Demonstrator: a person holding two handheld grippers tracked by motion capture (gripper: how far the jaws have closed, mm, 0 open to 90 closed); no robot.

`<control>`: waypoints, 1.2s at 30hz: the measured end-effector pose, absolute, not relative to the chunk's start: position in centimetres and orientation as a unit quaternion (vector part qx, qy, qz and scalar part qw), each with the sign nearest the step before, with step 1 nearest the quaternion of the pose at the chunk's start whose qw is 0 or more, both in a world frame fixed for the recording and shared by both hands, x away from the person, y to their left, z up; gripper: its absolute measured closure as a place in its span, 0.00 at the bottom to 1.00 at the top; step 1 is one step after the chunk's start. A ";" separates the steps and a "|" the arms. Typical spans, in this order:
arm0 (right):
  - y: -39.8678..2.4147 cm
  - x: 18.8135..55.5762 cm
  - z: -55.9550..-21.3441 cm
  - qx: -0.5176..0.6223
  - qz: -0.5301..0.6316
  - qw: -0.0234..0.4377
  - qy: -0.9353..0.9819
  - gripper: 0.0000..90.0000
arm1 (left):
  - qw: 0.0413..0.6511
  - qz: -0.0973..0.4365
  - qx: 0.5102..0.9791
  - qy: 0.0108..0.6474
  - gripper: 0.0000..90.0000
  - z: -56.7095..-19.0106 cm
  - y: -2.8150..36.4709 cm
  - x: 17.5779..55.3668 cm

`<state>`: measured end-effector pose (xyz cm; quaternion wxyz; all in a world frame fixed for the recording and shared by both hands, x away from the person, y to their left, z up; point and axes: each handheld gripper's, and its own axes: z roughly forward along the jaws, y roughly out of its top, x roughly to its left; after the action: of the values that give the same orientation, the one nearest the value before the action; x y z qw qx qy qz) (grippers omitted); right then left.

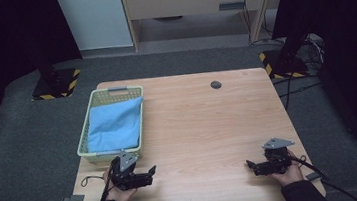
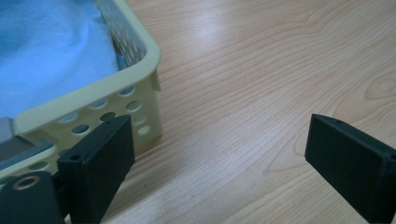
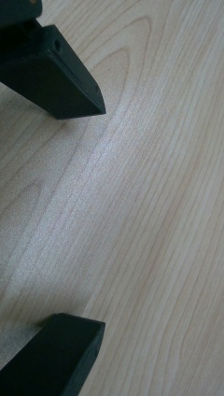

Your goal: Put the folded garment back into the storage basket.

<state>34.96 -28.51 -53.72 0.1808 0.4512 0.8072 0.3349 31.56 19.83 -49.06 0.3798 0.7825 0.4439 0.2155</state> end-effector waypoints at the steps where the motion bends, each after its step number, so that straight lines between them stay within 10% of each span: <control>1: -28.5 35.0 -53.7 0.451 0.335 0.181 0.807 0.00 | 0.380 0.215 0.782 0.445 0.09 -49.1 19.9 31.6; 36: -28.5 35.0 -53.7 0.451 0.335 0.181 0.807 0.00 | 0.370 0.225 0.760 0.484 0.08 -49.7 24.3 31.3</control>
<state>34.96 -28.54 -53.72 0.1811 0.4507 0.8075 0.3349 31.31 24.25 -49.71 0.3695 0.7604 0.4841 0.2254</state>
